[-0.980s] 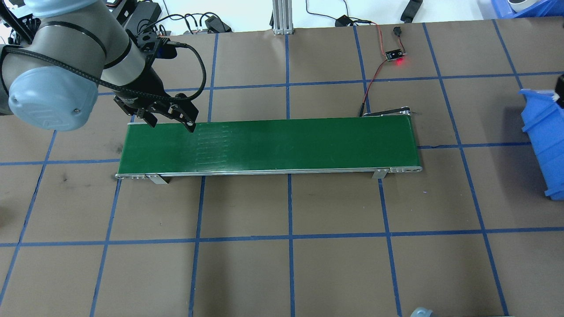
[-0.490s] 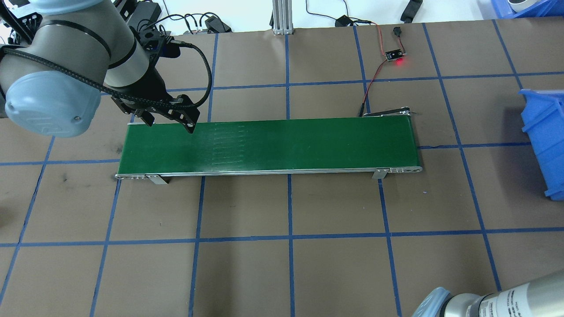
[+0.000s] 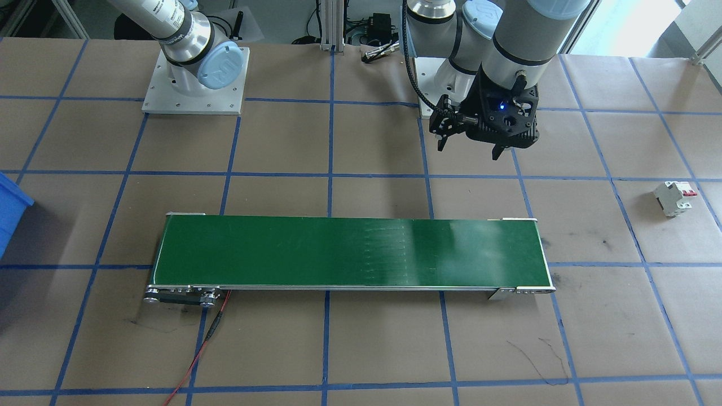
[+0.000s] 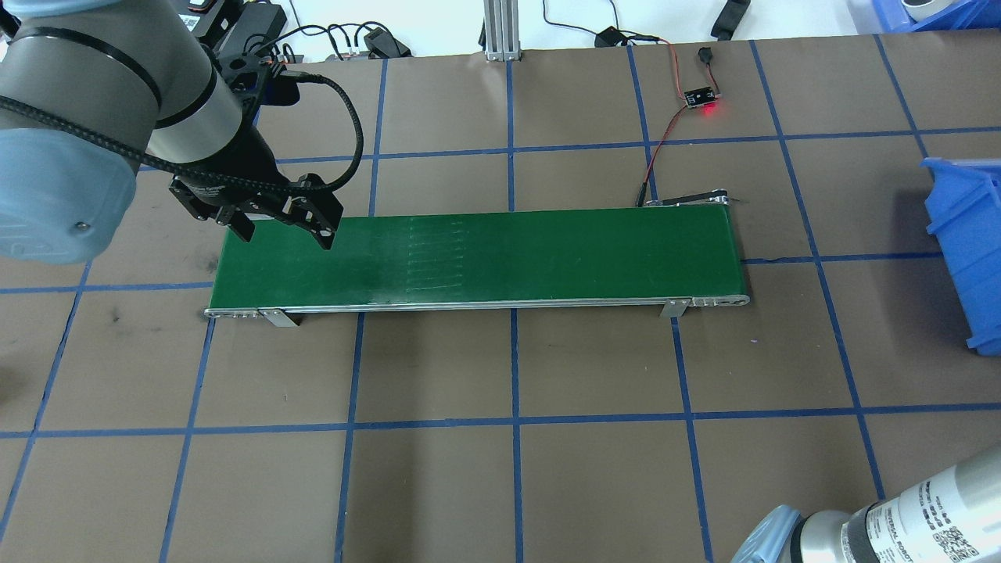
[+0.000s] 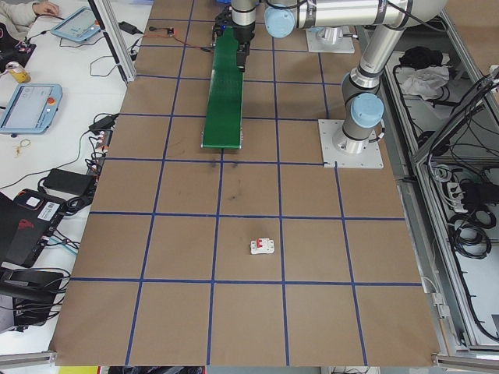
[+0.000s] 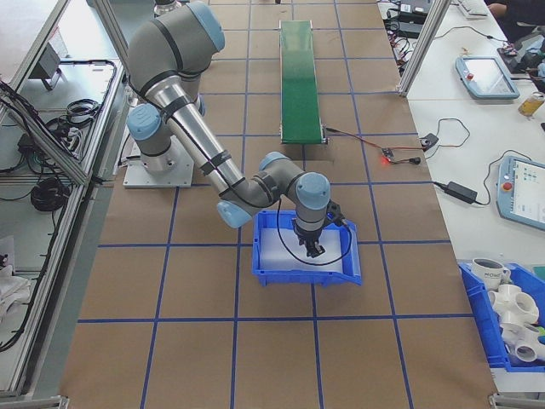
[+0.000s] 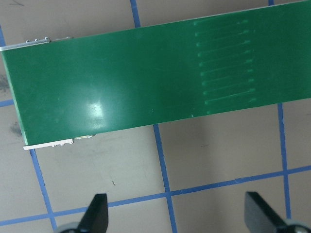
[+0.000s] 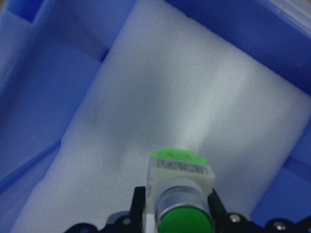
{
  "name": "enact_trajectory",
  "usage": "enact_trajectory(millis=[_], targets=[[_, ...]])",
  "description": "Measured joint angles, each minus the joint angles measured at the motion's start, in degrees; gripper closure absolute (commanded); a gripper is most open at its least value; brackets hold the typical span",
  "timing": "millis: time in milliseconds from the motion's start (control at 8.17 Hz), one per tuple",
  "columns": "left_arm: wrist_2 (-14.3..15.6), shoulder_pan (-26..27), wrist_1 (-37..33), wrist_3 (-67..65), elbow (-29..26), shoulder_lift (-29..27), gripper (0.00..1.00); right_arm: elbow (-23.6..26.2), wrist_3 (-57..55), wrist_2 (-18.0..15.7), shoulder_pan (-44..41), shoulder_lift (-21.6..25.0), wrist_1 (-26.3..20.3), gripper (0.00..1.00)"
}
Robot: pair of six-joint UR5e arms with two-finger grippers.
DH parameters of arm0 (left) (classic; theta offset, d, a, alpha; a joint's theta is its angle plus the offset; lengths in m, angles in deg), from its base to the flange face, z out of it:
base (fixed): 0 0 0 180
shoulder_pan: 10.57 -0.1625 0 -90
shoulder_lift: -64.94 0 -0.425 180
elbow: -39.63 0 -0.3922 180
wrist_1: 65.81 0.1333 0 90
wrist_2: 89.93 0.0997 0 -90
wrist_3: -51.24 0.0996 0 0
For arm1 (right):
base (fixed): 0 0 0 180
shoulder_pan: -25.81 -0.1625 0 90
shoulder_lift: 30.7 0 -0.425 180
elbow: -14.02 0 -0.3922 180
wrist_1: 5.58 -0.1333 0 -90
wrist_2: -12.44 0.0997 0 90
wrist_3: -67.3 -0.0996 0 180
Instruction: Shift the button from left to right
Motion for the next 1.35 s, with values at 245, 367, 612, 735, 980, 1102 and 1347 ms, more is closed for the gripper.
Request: enact_trajectory(millis=[245,367,612,735,980,1102,1347], targets=[[0.04,-0.72,-0.91,-0.29,-0.27,0.14,0.00,0.54,0.66,-0.31,0.04,-2.10,1.34,0.14],[-0.06,-1.00,-0.91,-0.35,-0.58,-0.20,0.00,0.65,0.94,-0.29,0.05,-2.24,1.47,0.10],[-0.02,-1.18,-0.85,-0.61,-0.84,-0.89,0.00,0.70,1.06,-0.33,0.06,-0.78,1.20,0.00],[-0.02,-1.17,-0.66,-0.86,-0.86,-1.04,0.00,0.72,1.02,-0.22,0.10,1.12,0.58,0.00],[-0.03,-1.15,0.29,-1.04,-0.84,-1.10,0.00,0.71,0.44,0.16,0.12,7.25,-5.04,0.00],[-0.04,-1.14,0.54,-1.08,-0.81,-1.12,0.00,0.68,-0.21,0.21,0.02,11.22,-9.60,0.00],[0.05,-1.13,0.74,-1.07,-0.78,-1.12,0.00,0.51,-7.16,0.48,-0.88,20.51,-21.11,0.00]])
